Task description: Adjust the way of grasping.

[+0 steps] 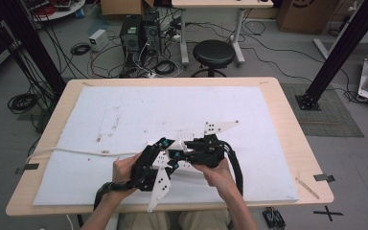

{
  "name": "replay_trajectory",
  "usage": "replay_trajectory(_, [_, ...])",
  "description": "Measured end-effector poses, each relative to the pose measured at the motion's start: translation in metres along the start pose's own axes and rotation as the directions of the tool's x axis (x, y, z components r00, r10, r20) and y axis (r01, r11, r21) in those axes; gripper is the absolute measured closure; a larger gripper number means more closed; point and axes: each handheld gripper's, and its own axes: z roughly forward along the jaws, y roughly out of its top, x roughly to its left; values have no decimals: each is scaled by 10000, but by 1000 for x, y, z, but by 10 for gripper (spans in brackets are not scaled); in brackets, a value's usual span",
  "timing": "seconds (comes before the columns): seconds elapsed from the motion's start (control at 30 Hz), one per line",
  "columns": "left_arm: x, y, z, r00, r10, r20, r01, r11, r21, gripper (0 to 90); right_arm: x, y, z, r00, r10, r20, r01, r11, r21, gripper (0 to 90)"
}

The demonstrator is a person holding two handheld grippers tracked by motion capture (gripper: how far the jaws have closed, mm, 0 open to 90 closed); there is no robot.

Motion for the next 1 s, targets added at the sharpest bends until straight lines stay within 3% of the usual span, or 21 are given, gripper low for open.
replay_trajectory(0.1, [-1, 0, 1, 10000, 9, -26, -9, 10000, 57, 424, 1, -1, 0, 9997, -121, 203, 121, 9999, -4, 630])
replay_trajectory(0.37, [1, -2, 2, 9996, -216, 182, 215, 9998, 30, 423, -1, -1, 1, 9997, 165, 171, -166, 9999, 31, 632])
replay_trajectory(0.57, [4, -4, 5, 9976, -435, 544, 442, 9990, -112, 411, -1, -1, 1, 9990, 271, 342, -274, 9996, 76, 632])
replay_trajectory(0.87, [4, -5, 6, 9965, -525, 646, 525, 9986, 20, 250, -1, -2, -2, 9983, 307, 504, -306, 9995, -27, 631])
replay_trajectory(1.0, [8, -5, 5, 9907, -933, 987, 924, 9956, 139, 242, -2, -2, -4, 9978, 338, 564, -331, 9994, -134, 631])
